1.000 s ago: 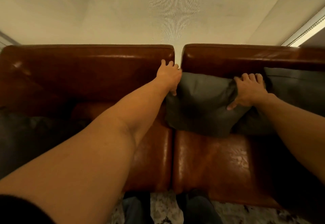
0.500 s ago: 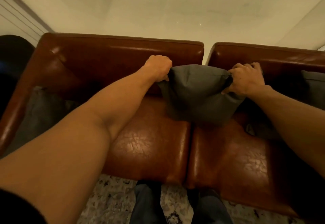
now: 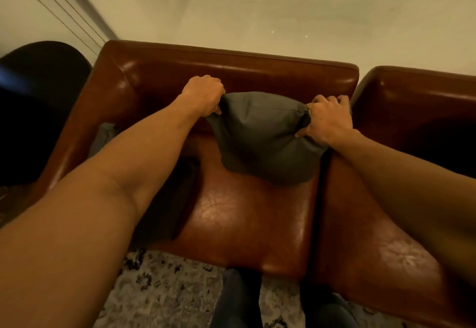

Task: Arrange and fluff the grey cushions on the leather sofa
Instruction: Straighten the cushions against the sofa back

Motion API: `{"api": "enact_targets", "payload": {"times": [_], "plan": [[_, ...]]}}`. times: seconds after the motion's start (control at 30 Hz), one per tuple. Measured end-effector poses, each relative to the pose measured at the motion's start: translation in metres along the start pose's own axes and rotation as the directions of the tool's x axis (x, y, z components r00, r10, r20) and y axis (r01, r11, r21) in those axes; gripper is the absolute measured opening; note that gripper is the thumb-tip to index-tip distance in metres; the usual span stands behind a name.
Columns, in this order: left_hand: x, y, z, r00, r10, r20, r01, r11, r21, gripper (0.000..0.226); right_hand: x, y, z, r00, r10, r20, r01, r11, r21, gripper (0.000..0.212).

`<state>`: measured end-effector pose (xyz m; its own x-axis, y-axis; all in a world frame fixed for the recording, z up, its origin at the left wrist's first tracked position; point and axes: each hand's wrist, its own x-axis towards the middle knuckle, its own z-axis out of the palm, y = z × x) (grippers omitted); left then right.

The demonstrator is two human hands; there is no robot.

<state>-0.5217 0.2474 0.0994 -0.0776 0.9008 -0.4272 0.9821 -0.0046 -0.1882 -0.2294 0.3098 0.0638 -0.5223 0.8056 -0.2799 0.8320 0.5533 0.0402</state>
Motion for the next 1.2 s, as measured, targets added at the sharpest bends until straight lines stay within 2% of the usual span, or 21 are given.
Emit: {"api": "enact_targets", "payload": {"times": [0.23,0.37,0.47,0.63,0.73,0.83,0.9,0.97,1.07,1.2], "plan": [[0.013,-0.035,0.024,0.999,-0.025,-0.046,0.024,1.000,-0.015,0.062,0.030,-0.015,-0.010,0.992,-0.002,0.124,-0.003,0.999,0.038,0.094],[0.018,-0.041,0.024,0.997,-0.035,-0.063,0.029,0.995,-0.096,0.059,0.035,-0.009,-0.014,0.993,-0.003,0.115,-0.007,0.996,0.094,0.083],[0.020,-0.040,0.019,0.999,-0.024,-0.044,0.017,0.990,-0.141,0.057,0.035,-0.010,-0.004,0.992,0.007,0.127,-0.020,0.995,0.102,0.084],[0.023,-0.043,0.033,1.000,-0.019,0.006,0.020,0.974,-0.224,0.070,0.039,-0.009,0.009,0.988,0.035,0.148,-0.048,0.995,0.086,0.098],[0.017,-0.044,0.036,0.999,-0.045,-0.020,0.036,0.952,-0.305,0.079,0.042,-0.009,0.008,0.987,0.058,0.152,-0.073,0.993,0.091,0.110],[-0.004,-0.027,0.037,0.973,-0.184,-0.139,0.097,0.873,-0.477,0.078,0.030,-0.010,0.003,0.993,0.091,0.079,-0.106,0.971,0.216,0.113],[-0.025,-0.004,0.036,0.937,-0.286,-0.203,0.095,0.763,-0.639,0.073,0.012,-0.011,0.002,0.988,0.136,-0.066,-0.104,0.929,0.355,0.104],[-0.042,0.027,0.032,0.924,-0.312,-0.223,0.043,0.661,-0.749,0.066,-0.014,-0.006,0.007,0.971,0.174,-0.166,-0.080,0.885,0.458,0.095],[-0.056,0.076,0.028,0.952,-0.238,-0.191,-0.017,0.584,-0.812,0.060,-0.052,0.014,0.023,0.969,0.189,-0.161,-0.083,0.857,0.509,0.086],[-0.048,0.149,0.008,0.981,-0.087,-0.172,-0.088,0.592,-0.801,0.060,-0.094,0.064,0.036,0.975,0.215,-0.064,-0.148,0.830,0.538,0.085]]}}
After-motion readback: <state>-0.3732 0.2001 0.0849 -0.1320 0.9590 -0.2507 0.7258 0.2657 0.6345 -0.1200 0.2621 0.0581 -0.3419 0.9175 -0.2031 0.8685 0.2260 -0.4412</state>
